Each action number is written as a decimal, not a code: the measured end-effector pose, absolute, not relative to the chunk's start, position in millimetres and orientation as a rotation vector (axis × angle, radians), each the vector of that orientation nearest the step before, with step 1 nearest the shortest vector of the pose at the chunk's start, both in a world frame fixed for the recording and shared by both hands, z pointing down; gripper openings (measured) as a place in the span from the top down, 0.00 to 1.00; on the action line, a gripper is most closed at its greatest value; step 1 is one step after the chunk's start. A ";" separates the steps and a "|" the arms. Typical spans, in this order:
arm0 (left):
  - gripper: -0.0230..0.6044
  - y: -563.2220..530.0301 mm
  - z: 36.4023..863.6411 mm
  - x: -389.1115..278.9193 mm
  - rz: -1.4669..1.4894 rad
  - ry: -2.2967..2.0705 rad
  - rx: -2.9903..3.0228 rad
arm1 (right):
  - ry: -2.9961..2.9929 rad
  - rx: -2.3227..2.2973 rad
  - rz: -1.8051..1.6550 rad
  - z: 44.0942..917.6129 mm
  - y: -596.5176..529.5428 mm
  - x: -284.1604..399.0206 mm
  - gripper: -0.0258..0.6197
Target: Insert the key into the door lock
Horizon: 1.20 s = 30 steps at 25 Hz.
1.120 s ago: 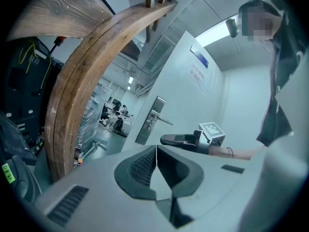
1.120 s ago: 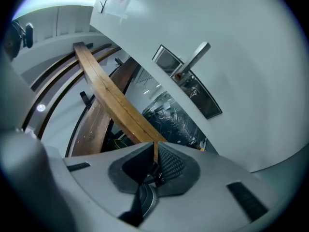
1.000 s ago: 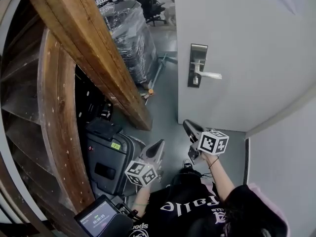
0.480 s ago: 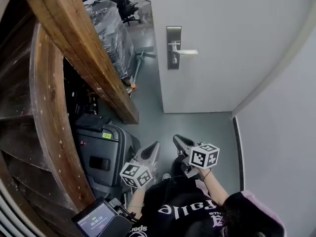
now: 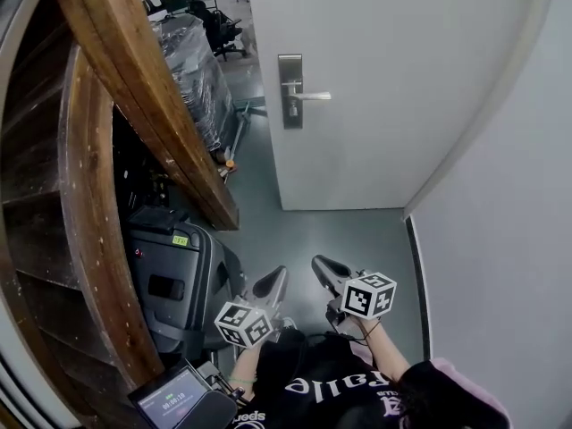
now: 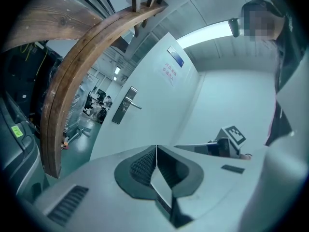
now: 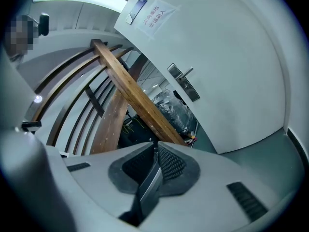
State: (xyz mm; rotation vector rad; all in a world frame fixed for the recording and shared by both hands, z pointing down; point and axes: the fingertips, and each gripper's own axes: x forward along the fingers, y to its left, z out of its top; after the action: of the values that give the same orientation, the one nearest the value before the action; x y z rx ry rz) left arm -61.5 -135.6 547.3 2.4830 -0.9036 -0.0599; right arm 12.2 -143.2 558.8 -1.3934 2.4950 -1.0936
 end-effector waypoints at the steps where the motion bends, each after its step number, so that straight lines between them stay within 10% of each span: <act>1: 0.95 -129.9 545.8 -56.6 -0.062 -0.919 2.482 | 2.505 -1.381 -1.089 557.1 -136.3 17.4 0.90; 30: 0.95 67.0 512.2 20.0 -0.122 -1.167 2.428 | 2.725 -1.095 -1.067 534.9 57.5 77.4 0.90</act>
State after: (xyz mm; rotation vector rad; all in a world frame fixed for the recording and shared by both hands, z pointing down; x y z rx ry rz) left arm 20.0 67.0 512.2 2.4279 -1.1672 -0.1225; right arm 77.4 57.5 534.9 -1.0952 2.7250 -1.0666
